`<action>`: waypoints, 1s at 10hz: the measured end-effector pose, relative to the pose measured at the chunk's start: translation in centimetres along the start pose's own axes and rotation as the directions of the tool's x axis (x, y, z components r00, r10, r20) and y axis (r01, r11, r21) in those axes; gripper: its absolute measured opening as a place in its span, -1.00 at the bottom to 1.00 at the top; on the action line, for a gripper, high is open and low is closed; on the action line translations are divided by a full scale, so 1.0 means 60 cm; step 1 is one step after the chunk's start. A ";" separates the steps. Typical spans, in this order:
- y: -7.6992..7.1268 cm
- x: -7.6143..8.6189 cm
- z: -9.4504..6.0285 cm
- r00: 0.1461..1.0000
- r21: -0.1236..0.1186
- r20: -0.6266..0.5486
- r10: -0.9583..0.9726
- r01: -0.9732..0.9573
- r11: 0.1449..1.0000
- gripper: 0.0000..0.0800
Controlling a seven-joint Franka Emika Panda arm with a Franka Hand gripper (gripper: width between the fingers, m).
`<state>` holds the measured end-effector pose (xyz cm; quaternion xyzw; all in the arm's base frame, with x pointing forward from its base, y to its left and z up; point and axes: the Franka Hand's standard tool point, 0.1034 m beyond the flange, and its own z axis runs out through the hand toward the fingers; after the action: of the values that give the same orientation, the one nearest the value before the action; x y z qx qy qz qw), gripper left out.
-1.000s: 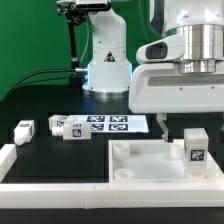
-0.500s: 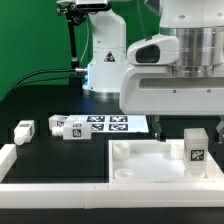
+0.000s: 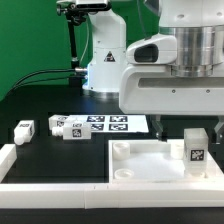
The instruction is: Assemble one leg
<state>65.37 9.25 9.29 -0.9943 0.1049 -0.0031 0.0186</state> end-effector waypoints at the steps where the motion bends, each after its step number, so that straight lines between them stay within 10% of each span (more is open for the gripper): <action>1: -0.001 0.000 0.000 0.993 0.001 0.000 0.116 -0.116 0.993 0.02; 6: -0.001 -0.002 0.002 0.862 -0.001 0.001 0.507 -0.507 0.862 -0.29; 10: -0.012 -0.012 0.002 0.388 -0.008 0.008 0.922 -0.921 0.388 -0.29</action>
Offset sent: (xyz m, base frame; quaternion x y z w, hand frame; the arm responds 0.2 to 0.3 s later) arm 0.0000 0.0000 0.0000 0.0000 0.0000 0.1938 0.9810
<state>64.80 10.11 9.21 -0.7704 0.6372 0.0134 0.0169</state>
